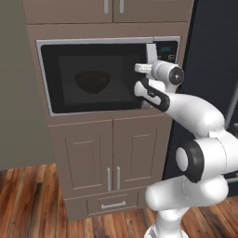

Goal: The microwave is finished heating the steak and lime. Take the bowl containing the food and place it on the dining counter.

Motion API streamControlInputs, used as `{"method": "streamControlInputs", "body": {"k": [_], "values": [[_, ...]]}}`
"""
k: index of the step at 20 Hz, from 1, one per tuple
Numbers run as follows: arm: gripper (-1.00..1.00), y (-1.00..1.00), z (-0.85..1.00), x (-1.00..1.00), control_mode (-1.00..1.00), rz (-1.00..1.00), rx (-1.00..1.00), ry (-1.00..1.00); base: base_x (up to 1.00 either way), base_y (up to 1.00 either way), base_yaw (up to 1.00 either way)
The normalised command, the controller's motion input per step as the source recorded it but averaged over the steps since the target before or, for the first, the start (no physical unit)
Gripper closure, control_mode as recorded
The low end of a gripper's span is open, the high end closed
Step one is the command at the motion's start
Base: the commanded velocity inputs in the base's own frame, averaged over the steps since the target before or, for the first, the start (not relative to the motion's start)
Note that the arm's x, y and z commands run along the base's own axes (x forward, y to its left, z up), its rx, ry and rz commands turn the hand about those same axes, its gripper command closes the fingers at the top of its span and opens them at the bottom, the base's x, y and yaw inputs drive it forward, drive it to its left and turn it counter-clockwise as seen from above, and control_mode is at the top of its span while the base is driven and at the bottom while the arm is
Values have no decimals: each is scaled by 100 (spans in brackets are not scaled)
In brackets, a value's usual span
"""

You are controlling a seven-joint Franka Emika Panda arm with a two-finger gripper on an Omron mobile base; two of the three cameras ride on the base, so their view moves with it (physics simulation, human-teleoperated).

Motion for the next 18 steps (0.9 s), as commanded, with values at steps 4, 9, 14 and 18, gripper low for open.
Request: {"method": "streamControlInputs", "body": {"k": [4,9,14,18], "values": [[100,10,30,-85,-100,3,0,5,0,0,0],[100,39,42,-94,-100,0,0,7,0,0,0],[100,54,35,-100,-100,0,0,4,0,0,0],[100,63,32,-100,-100,-1,0,3,0,0,0]]}}
